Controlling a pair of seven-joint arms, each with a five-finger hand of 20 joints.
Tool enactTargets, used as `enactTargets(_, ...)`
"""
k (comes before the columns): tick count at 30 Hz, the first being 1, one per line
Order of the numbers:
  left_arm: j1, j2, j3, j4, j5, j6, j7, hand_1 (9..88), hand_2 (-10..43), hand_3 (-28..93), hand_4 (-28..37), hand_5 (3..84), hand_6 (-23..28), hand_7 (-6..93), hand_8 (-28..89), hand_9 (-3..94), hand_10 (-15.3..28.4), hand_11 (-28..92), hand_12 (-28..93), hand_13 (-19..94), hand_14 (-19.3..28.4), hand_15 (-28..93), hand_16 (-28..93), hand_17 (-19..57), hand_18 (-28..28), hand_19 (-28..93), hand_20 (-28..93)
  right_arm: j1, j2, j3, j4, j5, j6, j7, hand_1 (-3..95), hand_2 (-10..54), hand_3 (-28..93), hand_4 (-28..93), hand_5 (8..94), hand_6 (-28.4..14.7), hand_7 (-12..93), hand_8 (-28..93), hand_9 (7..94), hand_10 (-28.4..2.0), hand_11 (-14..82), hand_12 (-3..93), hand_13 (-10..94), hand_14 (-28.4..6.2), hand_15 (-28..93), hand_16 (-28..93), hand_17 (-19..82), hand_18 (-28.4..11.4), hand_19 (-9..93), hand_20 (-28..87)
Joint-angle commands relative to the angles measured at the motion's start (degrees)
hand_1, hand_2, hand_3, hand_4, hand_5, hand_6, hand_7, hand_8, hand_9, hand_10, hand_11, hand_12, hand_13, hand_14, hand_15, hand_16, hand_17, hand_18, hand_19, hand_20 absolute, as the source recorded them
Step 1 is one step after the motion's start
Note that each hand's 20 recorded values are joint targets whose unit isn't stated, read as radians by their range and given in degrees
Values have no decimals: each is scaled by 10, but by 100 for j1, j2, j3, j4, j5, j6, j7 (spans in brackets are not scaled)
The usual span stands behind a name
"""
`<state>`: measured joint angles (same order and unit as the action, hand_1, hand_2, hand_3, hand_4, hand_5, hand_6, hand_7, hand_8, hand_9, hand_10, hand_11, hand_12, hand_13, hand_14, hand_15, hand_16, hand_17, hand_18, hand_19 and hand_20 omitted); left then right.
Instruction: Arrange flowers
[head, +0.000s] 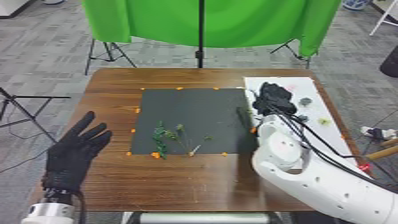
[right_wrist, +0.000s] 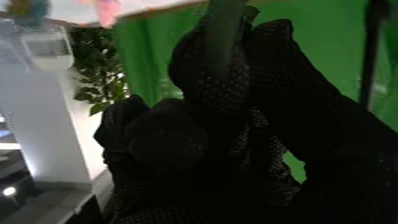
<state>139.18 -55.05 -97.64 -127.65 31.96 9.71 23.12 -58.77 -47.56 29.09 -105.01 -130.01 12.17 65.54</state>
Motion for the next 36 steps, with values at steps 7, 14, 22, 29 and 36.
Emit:
enactTargets(7, 130, -46, -71, -42, 13, 52, -28, 230, 57, 804, -265, 355, 70, 115, -101, 343, 196, 212, 104, 234, 279, 476, -84, -109, 267, 541, 64, -1117, -785, 371, -533, 76, -441, 241, 548, -95, 750, -281, 937, -35, 197, 99, 937, -120, 435, 185, 818, -97, 772, 211, 399, -256, 932, 489)
enactTargets(14, 105, -102, -86, -36, 52, 6, -112, 231, 58, 803, -264, 355, 69, 115, -101, 344, 197, 213, 105, 234, 280, 477, -85, -109, 267, 541, 64, -1366, -886, 327, -529, 288, -775, 330, 534, -95, 746, -270, 936, -32, 192, 99, 937, -119, 440, 183, 818, -98, 773, 211, 403, -259, 932, 496)
enactTargets(22, 85, -123, -82, -36, 61, 5, -135, 233, 58, 804, -261, 355, 70, 114, -101, 344, 197, 212, 105, 234, 279, 478, -85, -109, 267, 541, 64, -1384, -849, 269, -551, 59, -896, 187, 514, -95, 691, -274, 925, -19, 184, 92, 937, -117, 419, 199, 810, -94, 755, 204, 388, -255, 932, 456)
enactTargets(29, 129, -72, -80, -42, 34, 28, -62, 234, 58, 805, -257, 356, 70, 114, -101, 344, 197, 212, 105, 234, 279, 476, -85, -109, 267, 541, 64, -1486, -697, 361, -711, -77, -1194, 64, 429, -95, 693, -279, 896, -19, 167, 59, 910, -124, 409, 207, 781, -103, 755, 202, 359, -267, 932, 428)
enactTargets(36, 162, -85, -105, -55, 35, 39, -48, 234, 59, 805, -252, 356, 70, 114, -101, 344, 197, 213, 105, 234, 279, 477, -84, -110, 267, 541, 64, -1560, -63, 644, -1074, -315, -960, -31, 335, -95, 707, -264, 880, -24, 174, -104, 882, -138, 411, 207, 755, -121, 765, 197, 337, -281, 931, 418)
